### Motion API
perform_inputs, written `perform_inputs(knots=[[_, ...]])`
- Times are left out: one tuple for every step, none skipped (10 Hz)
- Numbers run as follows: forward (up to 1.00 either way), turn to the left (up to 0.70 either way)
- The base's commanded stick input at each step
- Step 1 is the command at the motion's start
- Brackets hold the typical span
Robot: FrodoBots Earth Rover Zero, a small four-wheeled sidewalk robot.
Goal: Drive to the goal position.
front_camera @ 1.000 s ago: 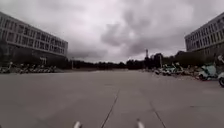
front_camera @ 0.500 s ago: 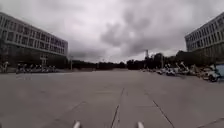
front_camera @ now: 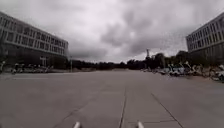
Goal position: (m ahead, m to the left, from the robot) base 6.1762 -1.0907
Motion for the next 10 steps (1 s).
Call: perform_inputs(knots=[[1.00,0.00],[1.00,0.00],[1.00,0.00],[1.00,0.00],[1.00,0.00],[1.00,0.00],[1.00,0.00],[1.00,0.00],[1.00,0.00],[1.00,0.00]])
